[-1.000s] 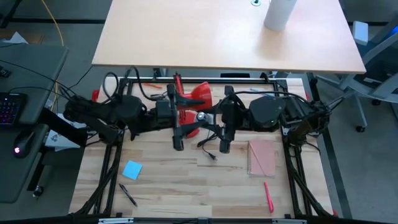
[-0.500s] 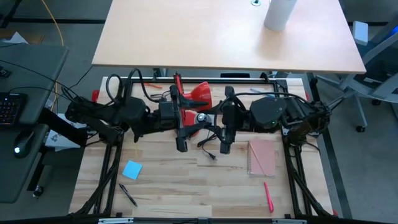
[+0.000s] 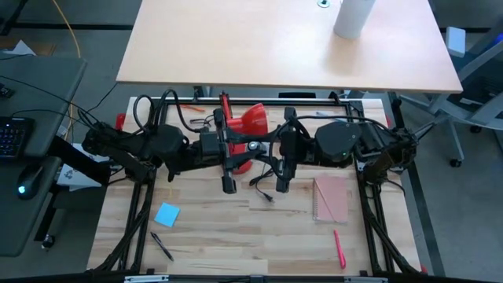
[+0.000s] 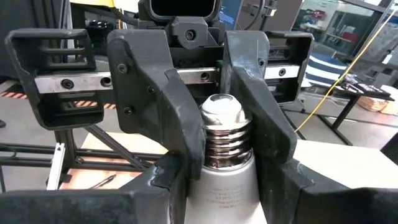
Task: Screw lightbulb
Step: Insert the lightbulb into the lamp
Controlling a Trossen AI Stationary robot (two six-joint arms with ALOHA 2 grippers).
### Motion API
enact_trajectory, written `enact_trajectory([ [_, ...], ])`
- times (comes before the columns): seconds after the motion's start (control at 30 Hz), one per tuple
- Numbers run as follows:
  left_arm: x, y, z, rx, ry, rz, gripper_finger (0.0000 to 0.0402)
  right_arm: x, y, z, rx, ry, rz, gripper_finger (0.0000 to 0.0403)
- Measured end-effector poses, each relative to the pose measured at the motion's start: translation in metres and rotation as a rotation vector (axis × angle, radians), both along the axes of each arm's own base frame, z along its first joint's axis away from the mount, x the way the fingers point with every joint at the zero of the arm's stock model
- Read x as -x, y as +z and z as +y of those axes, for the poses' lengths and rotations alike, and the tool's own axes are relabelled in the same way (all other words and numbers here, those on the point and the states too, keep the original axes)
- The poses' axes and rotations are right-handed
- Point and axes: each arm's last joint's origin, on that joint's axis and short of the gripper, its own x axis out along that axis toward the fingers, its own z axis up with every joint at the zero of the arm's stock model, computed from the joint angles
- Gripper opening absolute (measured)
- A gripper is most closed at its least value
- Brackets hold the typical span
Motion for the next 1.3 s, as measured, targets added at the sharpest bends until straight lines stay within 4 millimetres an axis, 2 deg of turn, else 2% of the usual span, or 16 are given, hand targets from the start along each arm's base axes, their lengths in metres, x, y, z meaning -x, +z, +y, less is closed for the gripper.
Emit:
enact_trajectory([
  [0.23, 0.000, 0.000, -0.001, -0.004, 0.016, -0.003, 0.0096, 0.000, 0.000, 0.000, 0.011, 0.009, 0.002, 0.0149],
  [0.63, 0.000, 0.001, -0.001, 0.009, 0.021, -0.017, 0.0098, 0.000, 0.000, 0.001, 0.068, 0.019, 0.007, 0.0229],
  [0.83, 0.002, 0.002, 0.000, 0.001, 0.029, -0.011, 0.0100, 0.003, 0.001, 0.004, 0.170, -0.084, 0.018, 0.0239],
  [1.1, 0.023, 0.017, 0.010, -0.036, 0.111, -0.039, 0.0100, 0.020, 0.012, 0.003, 0.148, -0.136, -0.017, 0.0241],
  [1.3, 0.052, 0.041, 0.020, 0.006, 0.116, -0.152, 0.0101, 0.022, 0.015, 0.003, 0.078, -0.082, -0.046, 0.0241],
])
